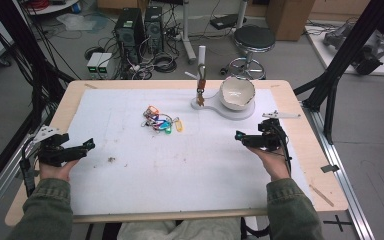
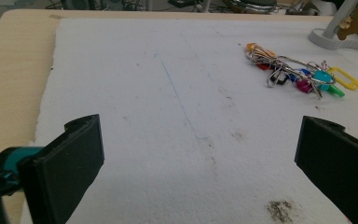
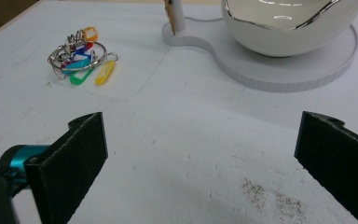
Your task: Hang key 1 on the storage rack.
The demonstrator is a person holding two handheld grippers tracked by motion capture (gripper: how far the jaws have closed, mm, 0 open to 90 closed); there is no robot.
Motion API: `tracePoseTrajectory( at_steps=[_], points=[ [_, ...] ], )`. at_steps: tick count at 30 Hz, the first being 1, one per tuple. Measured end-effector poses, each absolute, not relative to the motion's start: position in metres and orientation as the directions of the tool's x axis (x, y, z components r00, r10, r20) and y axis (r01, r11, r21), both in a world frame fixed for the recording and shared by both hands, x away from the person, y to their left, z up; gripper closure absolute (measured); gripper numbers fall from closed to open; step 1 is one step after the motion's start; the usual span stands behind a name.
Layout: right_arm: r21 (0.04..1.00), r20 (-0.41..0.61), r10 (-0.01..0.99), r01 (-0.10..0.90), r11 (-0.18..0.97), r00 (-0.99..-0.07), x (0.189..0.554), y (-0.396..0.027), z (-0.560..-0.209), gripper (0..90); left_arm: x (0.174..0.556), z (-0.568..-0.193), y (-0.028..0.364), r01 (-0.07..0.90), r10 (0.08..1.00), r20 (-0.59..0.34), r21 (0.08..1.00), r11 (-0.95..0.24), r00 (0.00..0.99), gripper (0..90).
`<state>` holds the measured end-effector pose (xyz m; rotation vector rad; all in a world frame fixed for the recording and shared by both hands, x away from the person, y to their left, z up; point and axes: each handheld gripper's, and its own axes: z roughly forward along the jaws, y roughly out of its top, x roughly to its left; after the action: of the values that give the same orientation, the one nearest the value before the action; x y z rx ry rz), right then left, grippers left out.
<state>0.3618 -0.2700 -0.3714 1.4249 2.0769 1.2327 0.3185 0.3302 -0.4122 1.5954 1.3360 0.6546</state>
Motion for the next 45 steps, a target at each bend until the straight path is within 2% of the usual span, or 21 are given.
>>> tracePoseTrajectory(
  at_steps=[14,45],
  points=[
    [0.801,0.184,0.877,0.585,0.128,-0.443,0.349,-0.274,-0.391,1.6,0.318,-0.412,0.330,0.461,0.950,-0.155,0.888,0.013,0.272,1.7],
    [0.838,0.137,0.890,0.529,0.130,-0.435,0.330,-0.281,-0.410,1.5,0.319,-0.412,0.326,0.471,0.947,-0.159,0.882,0.009,0.280,1.7]
  ],
)
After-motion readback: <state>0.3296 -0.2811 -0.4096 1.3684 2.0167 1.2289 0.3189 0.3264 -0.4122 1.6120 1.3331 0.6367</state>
